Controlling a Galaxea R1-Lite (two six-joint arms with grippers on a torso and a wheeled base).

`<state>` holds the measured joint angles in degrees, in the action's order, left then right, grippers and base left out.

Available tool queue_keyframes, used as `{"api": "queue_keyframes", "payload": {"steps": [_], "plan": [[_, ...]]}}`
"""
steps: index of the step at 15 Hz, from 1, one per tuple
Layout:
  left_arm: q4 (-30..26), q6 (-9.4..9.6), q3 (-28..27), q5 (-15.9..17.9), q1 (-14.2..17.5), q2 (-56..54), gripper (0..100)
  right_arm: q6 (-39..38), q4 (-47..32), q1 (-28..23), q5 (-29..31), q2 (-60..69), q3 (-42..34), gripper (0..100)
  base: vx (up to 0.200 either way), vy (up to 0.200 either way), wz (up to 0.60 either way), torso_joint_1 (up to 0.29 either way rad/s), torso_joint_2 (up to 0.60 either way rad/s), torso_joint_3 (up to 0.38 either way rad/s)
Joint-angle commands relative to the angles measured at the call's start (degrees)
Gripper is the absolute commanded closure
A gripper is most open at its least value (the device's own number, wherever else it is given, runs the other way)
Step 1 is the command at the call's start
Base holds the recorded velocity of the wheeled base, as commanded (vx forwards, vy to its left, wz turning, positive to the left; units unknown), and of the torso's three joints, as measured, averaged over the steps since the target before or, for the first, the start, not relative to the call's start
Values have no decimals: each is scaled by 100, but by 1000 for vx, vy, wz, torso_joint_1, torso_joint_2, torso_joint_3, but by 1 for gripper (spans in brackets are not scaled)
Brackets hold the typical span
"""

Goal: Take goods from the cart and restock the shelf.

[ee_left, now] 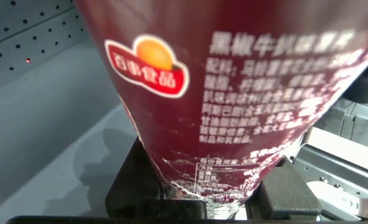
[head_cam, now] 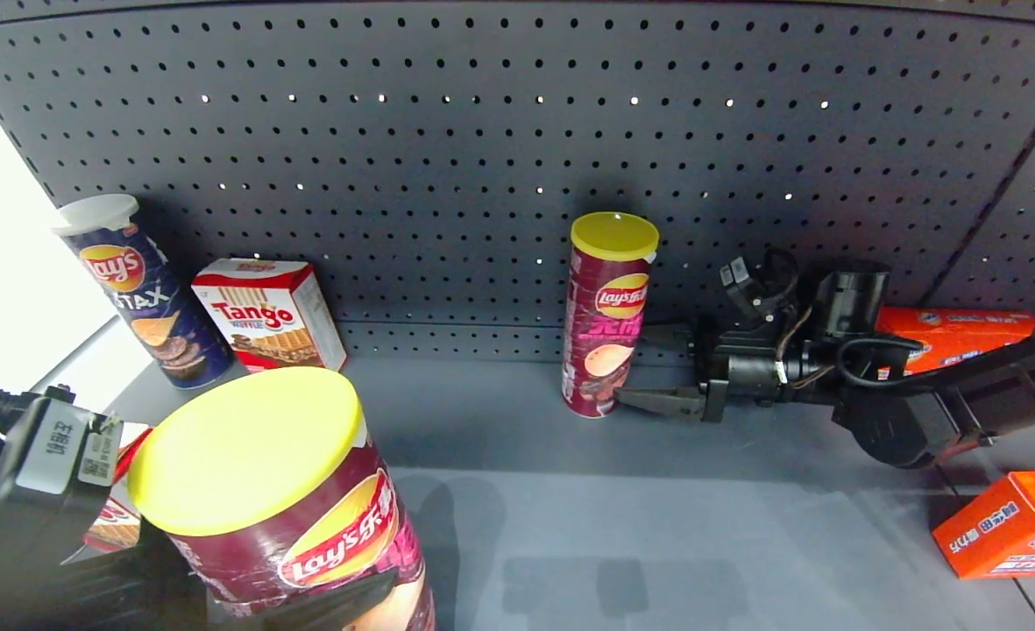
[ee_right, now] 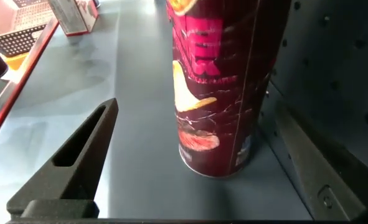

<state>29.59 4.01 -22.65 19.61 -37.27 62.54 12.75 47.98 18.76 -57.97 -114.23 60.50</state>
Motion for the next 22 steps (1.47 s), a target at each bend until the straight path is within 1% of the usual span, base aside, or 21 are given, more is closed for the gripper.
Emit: {"api": "queue_keyframes", "payload": {"steps": [1,7,14,17,19,20,21,22], "plan": [[12,-6,50,-2,0,4,100,-1,1,84,5,-153,129,0,0,0,0,0,0,0],[38,-6,182,-2,35,-14,100,-1,45,268,5,-390,366,0,0,0,0,0,0,0],[38,-6,191,-2,35,4,100,-1,141,400,13,-610,471,0,0,0,0,0,0,0],[38,-6,191,-2,35,4,100,-10,132,409,22,-759,673,0,0,0,0,0,0,0],[38,-6,191,-2,35,4,100,-36,150,435,216,-935,937,0,0,0,0,0,0,0],[38,-6,191,-2,35,13,100,-36,264,418,216,-1032,1034,0,0,0,0,0,0,0],[38,-6,191,-2,44,13,100,-53,299,427,251,-1040,1043,100,0,0,0,0,0,0],[38,-6,191,-2,35,13,100,-53,299,435,251,-1014,999,100,0,0,0,0,0,0]]}}
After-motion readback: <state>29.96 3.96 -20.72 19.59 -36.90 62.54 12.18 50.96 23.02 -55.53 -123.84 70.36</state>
